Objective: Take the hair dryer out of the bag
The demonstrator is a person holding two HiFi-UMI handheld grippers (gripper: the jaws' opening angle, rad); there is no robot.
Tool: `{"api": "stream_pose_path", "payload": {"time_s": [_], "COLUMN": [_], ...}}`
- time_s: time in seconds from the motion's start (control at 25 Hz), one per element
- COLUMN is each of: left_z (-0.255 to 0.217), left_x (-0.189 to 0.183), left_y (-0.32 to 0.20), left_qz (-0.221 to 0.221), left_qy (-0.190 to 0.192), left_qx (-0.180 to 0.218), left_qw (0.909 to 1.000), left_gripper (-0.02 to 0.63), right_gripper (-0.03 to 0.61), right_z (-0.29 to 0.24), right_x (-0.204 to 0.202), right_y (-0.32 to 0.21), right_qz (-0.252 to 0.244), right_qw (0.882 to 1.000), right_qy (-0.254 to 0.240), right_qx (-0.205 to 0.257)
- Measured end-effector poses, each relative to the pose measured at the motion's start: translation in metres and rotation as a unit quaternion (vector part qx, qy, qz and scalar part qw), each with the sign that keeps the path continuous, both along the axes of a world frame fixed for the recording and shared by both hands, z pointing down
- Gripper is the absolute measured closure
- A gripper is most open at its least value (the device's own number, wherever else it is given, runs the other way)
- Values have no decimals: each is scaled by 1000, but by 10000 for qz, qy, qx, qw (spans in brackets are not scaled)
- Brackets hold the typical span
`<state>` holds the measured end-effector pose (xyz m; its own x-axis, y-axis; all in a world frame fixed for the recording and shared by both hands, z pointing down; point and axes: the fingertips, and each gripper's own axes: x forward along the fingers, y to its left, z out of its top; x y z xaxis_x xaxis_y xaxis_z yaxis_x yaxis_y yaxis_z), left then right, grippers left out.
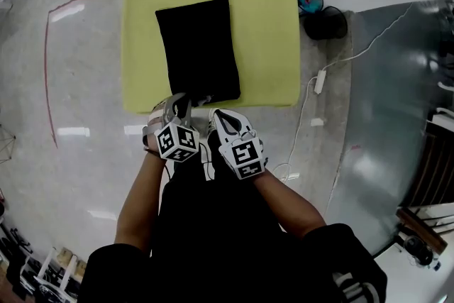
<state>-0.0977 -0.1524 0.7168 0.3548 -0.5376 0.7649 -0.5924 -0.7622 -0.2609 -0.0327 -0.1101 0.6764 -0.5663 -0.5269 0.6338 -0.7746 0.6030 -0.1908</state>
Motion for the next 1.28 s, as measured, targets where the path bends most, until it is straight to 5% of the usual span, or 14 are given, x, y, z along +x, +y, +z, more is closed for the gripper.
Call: {"api": "stream_pose_path", "payload": {"time_s": [0.52,1.16,1.2,1.28], "left_z": [-46,-44,-45,-46], "left_x": [-1,-4,-4,-4], "left_y": [-33,-41,-41,-40], "left_qz": [-609,-486,-477,-473], "left_qy": [1507,1808,1848,1921], "left_qx": [-596,-635,-644,-684], "left_qw": [9849,9803,9795,9779], "left_gripper": [600,598,598,598], "right_gripper": [572,570,557,408], "right_z": [4,31,32,38], "right_x": [-36,-41,-40,-39], "right_y": [-20,-64,-65,-67], "right_qz": [-223,467,516,572], "right_qw": [9997,9963,9957,9954], "right_qy": [-59,664,708,742], "right_qx": [-5,287,304,203]}}
